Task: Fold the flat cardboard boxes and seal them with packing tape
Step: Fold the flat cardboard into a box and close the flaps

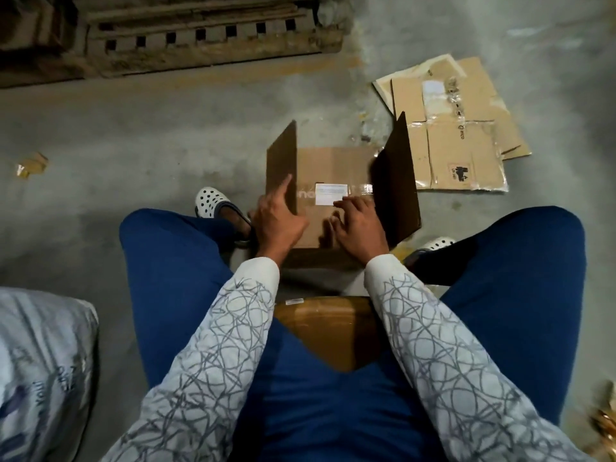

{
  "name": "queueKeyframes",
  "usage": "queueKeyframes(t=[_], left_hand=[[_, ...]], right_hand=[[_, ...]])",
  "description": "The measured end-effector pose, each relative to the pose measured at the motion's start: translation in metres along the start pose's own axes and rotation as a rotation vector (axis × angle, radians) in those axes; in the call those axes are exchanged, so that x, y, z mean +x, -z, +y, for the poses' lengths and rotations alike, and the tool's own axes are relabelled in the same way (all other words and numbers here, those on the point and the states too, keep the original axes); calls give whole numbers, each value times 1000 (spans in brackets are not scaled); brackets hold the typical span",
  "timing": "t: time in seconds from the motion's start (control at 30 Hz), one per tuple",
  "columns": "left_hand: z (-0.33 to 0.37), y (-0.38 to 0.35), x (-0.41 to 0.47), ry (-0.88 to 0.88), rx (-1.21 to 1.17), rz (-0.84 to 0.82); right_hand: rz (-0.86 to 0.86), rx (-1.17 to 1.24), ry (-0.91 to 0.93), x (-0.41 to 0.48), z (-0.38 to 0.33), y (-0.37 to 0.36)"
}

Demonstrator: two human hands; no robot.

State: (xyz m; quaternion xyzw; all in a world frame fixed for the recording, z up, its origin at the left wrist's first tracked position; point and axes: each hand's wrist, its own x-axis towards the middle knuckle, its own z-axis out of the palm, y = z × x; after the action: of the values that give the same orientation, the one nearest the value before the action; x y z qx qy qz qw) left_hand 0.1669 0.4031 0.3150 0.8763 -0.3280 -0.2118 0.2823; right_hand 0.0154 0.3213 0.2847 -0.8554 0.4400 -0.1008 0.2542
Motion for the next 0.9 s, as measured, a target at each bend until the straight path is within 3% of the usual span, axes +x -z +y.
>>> queueKeyframes(t=[0.1, 0.17, 0.57, 0.73, 0.83, 0.9], left_hand=[[-7, 31, 0, 76, -122, 326], [-19, 45, 1, 127, -53, 381], [-34, 53, 11, 111, -256, 331], [-29, 60, 10, 188, -447, 252], [-32, 69, 15, 358, -656, 156], [-32, 74, 18, 459, -794, 53]], right_hand=[[-149, -87, -49, 23, 12, -14], [-217, -123, -73, 34, 14, -17], [-313, -154, -164, 39, -4, 6], [-218, -212, -32, 18, -47, 48], [-418, -262, 18, 3, -62, 67], [-644, -78, -26, -8, -52, 73]])
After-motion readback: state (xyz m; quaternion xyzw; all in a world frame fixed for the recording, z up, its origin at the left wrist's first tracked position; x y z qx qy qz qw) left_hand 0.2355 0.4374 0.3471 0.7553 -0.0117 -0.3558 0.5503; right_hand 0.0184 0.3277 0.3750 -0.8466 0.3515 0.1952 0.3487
